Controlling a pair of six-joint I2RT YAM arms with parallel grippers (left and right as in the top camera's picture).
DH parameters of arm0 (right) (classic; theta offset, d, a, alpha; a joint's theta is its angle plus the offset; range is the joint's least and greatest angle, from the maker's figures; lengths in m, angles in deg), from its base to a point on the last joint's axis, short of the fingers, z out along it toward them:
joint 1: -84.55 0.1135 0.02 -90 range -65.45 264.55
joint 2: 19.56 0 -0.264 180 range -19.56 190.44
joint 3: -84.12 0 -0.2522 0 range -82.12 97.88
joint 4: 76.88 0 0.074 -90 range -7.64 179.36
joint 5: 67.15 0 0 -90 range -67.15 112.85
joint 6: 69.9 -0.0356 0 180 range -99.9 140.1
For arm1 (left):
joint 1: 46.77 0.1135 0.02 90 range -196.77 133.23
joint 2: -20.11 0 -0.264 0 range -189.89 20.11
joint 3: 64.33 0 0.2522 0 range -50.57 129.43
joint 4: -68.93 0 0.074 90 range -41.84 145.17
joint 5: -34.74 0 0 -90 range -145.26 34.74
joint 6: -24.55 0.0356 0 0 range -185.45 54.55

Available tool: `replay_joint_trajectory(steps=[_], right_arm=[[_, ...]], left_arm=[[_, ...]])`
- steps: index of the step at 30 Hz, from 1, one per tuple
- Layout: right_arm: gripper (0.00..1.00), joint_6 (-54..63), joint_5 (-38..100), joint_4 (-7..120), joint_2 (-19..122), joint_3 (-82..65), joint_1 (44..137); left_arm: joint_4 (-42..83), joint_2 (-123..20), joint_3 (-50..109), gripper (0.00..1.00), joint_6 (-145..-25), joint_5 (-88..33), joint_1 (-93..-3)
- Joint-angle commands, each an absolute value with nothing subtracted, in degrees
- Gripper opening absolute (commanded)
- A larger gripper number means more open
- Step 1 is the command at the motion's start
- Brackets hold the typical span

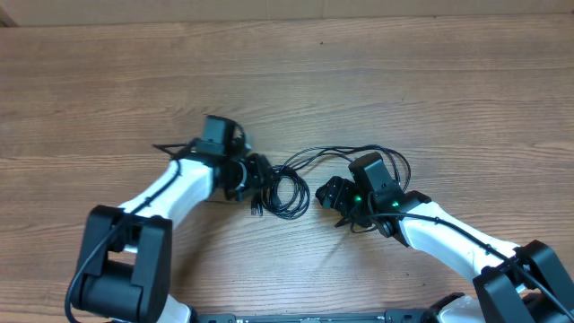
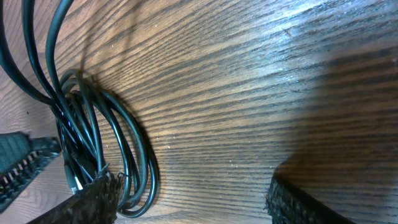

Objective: Untangle cables

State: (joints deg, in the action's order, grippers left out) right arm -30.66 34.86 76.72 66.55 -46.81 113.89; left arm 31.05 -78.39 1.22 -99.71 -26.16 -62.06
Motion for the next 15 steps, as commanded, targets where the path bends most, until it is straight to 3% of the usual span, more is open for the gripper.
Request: replay_joint_trajectory(steps=[1, 6, 7, 8, 9, 15], right_arm=[[0.75, -30.4, 33.76, 76.78, 66.61, -46.16, 114.18], [0.75, -30.4, 33.76, 76.76, 66.61, -46.16, 114.18], [0.75, -30.4, 33.76, 76.74, 66.61, -46.16, 114.18], [0.75, -30.38, 33.76, 76.68, 66.61, -46.16, 114.18], [0.75, -30.4, 33.76, 76.59, 66.61, -46.16, 114.18], [0.75, -30.4, 33.37, 76.59, 66.61, -46.16, 114.18]], left_arm=[[33.34, -78.96, 0.72, 0.52, -104.3, -32.15, -66.74], [33.93, -78.98, 0.69, 0.5, -107.65, -40.81, -71.59], [33.89, -78.98, 0.72, 0.47, -107.97, -41.05, -71.85], [33.03, -78.98, 0.72, 0.35, -109.9, -41.85, -71.94], [32.38, -78.98, 0.72, 0.34, -111.91, -42.62, -71.85], [31.77, -78.96, 0.72, 0.35, -115.84, -42.51, -71.68]])
